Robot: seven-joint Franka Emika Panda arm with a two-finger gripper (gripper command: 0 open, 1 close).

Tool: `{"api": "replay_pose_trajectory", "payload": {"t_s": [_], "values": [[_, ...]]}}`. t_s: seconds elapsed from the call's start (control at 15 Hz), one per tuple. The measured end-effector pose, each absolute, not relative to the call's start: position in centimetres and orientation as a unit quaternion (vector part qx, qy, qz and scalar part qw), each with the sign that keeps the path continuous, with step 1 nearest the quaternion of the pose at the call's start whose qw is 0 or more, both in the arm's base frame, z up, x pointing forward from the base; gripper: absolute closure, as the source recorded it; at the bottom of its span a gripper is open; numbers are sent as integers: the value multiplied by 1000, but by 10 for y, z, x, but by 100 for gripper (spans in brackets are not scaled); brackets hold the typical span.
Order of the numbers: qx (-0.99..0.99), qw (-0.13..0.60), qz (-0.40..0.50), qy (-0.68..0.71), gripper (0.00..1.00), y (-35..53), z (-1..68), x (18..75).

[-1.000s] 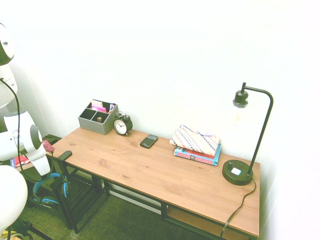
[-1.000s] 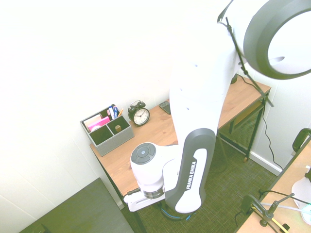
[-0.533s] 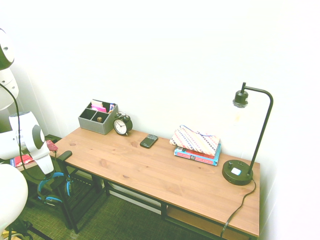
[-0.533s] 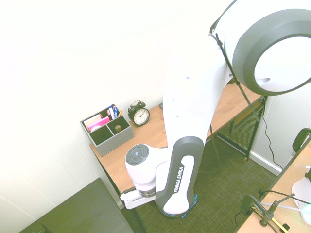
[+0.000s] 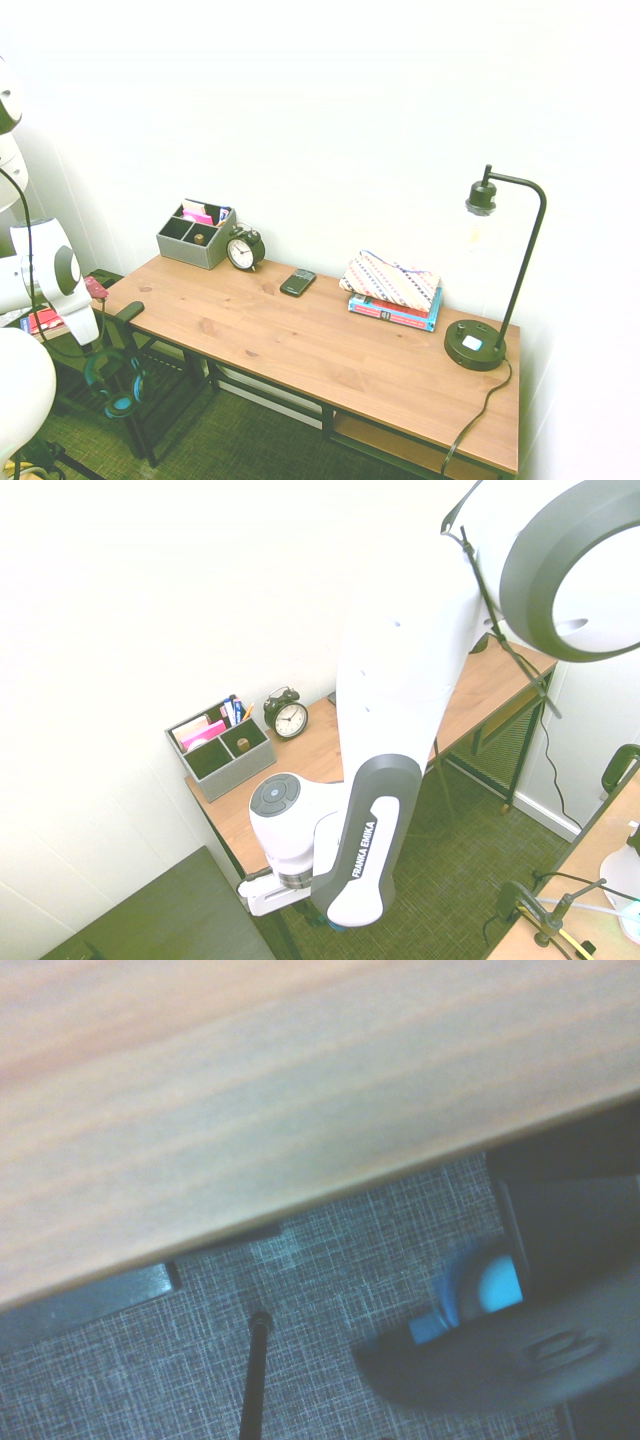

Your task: Hang the headphone

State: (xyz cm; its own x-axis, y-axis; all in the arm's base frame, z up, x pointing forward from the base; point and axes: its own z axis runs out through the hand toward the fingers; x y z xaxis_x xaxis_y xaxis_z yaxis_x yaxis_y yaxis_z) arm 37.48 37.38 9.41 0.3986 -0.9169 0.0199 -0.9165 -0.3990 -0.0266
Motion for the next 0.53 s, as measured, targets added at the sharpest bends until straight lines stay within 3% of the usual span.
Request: {"api": "replay_pose_trajectory", "payload": {"t_s": [0.53], "values": [[-917, -29, -14, 399, 0, 329, 233, 338]]}}
